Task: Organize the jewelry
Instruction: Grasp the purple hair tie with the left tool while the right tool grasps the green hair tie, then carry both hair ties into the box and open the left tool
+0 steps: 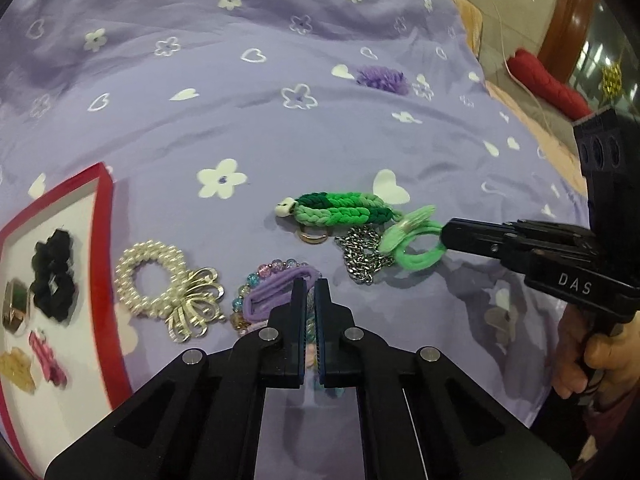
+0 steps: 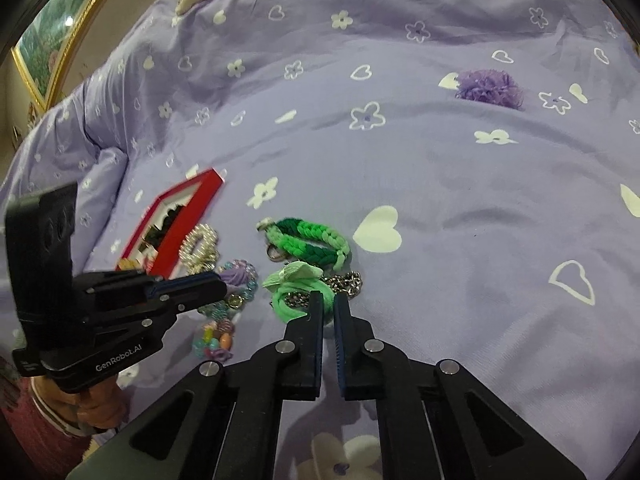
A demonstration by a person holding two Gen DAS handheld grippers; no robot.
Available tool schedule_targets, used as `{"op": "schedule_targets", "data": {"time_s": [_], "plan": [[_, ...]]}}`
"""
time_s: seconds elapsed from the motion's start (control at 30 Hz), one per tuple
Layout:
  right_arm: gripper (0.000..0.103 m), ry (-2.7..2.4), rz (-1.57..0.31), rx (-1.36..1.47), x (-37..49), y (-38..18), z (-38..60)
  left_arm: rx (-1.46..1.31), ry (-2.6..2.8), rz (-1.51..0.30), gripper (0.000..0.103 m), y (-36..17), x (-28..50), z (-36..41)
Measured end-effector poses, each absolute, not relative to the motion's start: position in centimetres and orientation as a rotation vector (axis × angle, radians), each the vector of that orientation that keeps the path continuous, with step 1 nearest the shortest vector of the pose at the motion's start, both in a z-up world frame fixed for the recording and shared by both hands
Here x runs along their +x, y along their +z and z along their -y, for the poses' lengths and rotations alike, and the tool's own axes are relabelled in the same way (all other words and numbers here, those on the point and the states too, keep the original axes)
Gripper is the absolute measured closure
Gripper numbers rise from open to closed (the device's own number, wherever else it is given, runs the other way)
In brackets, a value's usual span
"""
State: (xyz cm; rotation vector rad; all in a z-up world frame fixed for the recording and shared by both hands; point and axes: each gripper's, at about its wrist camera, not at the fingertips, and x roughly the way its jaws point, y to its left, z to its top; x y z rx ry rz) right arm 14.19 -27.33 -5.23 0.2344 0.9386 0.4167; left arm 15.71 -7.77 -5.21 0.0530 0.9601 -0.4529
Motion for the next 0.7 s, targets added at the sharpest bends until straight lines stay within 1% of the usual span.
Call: {"op": "schedule_targets", "data": {"time_s": [0.23,0.7], "plan": [[0.099,0.443,-0.904,0.276,13.2,-3.6,27.3,-0.074,-0.417,-0.927,0.101,-3.4,14.0,4.1],[0.099,0.540,-0.885,0.257,11.7,-1.8,22.7,-0.203,-0.321,-0.871,0.101,-1.4,10.1,-2.1]]}}
